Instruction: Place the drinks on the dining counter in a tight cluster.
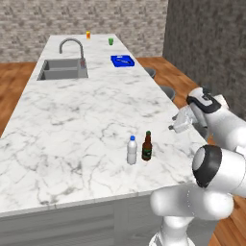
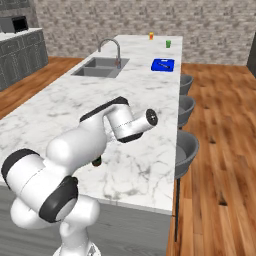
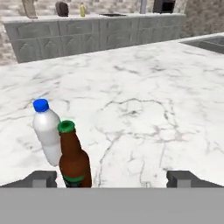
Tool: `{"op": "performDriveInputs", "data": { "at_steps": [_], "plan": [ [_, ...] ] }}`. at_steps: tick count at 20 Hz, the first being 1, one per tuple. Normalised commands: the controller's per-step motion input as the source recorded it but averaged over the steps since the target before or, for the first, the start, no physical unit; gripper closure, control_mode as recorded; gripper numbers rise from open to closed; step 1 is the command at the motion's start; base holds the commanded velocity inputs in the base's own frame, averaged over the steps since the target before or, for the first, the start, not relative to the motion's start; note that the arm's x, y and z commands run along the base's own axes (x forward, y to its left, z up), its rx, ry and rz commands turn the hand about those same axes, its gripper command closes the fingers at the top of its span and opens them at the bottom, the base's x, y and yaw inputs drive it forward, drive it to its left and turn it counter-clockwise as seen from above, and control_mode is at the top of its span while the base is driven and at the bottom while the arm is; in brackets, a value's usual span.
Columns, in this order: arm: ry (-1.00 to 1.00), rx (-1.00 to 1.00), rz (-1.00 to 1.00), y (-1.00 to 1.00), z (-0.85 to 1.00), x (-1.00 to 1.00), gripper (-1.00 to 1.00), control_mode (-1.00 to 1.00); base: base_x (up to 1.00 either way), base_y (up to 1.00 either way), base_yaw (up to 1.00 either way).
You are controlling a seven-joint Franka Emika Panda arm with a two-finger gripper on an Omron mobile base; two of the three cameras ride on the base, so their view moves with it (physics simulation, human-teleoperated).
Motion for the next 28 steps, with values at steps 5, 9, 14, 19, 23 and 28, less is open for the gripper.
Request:
{"op": "performDriveInputs", "data": {
  "at_steps": [5,9,14,19,23,28],
  "plan": [
    [0.09,-0.21,-0.62,0.23,0.03,0.00,-1.00,-1.00,0.00,0.00,0.00],
    [0.16,-0.15,-0.71,0.20,0.21,0.00,-1.00,-1.00,0.00,0.00,0.00],
    [0.22,-0.09,-0.75,0.04,0.40,0.00,-1.00,-1.00,0.00,0.00,0.00],
    [0.16,0.02,-0.61,0.00,0.59,-0.09,-1.00,-1.00,0.00,0.00,0.00],
    [-0.07,0.23,-0.02,-0.45,0.32,-0.52,-1.00,-1.00,0.00,0.00,0.00],
    [-0.02,0.20,0.11,-0.42,0.19,-0.55,-1.00,-1.00,0.00,0.00,0.00]
  ]
}}
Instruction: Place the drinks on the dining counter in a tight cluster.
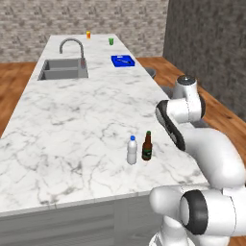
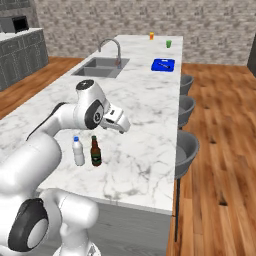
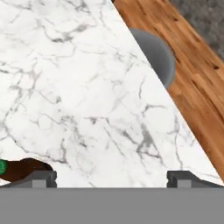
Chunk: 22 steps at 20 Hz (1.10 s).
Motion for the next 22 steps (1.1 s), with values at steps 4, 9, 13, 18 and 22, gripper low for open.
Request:
{"op": "performDriveInputs", "data": {
  "at_steps": [4,9,13,18,22],
  "plan": [
    [0.00,0.08,0.18,-0.07,0.00,-0.84,-1.00,-1.00,0.00,0.00,0.00],
    [0.00,0.06,0.17,0.00,0.25,-0.85,-1.00,-1.00,0.00,0.00,0.00],
    [0.00,0.05,0.14,0.13,0.14,-0.68,-1.00,-1.00,0.00,0.00,0.00],
    [0.00,0.01,0.06,0.28,0.00,-0.60,-1.00,-1.00,0.00,0.00,0.00],
    [0.00,0.00,0.02,0.31,0.00,-0.44,-1.00,-1.00,0.00,0.00,0.00]
  ]
}}
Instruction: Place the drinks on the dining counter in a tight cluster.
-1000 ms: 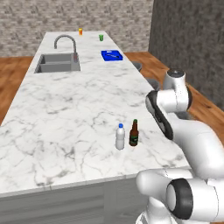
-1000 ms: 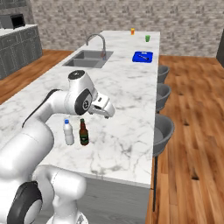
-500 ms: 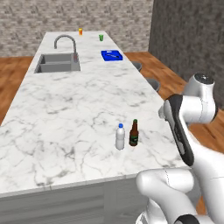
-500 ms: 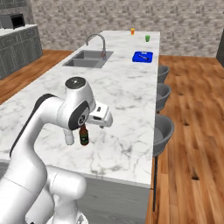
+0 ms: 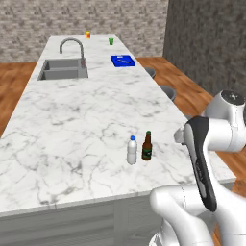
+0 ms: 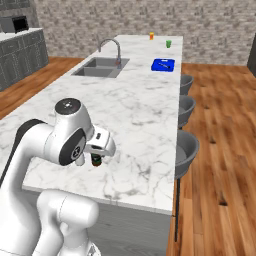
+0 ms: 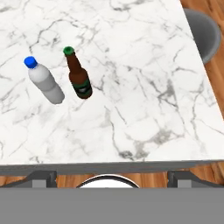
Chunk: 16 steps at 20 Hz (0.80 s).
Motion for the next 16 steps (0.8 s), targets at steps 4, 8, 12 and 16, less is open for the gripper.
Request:
{"op": "performDriveInputs", "data": {
  "at_steps": [4,8,12,16],
  "plan": [
    [0.00,0.00,0.00,0.03,0.00,0.00,-1.00,-1.00,0.00,0.00,0.00],
    [0.00,0.00,0.00,0.00,0.00,0.00,-1.00,-1.00,0.00,0.00,0.00],
    [0.00,0.00,0.00,0.00,0.00,0.00,-1.00,-1.00,0.00,0.00,0.00],
    [0.00,0.00,0.00,0.00,0.00,0.00,-1.00,1.00,-0.75,0.07,0.04]
  ]
}}
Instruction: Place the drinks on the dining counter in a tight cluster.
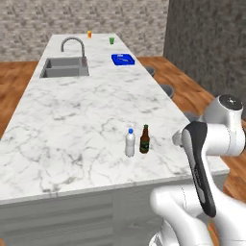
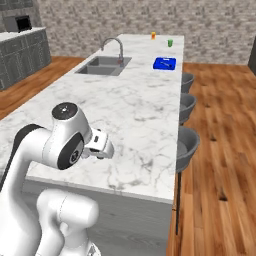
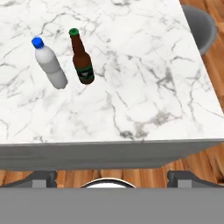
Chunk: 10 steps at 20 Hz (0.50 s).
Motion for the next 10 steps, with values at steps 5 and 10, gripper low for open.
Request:
{"op": "performDriveInputs", "data": {
  "at_steps": [5,10],
  "plan": [
    [0.00,0.00,0.00,0.00,0.00,0.00,-1.00,1.00,-0.80,0.38,0.31],
    [0.00,0.00,0.00,0.00,0.00,0.00,-1.00,1.00,0.04,0.70,0.69]
  ]
}}
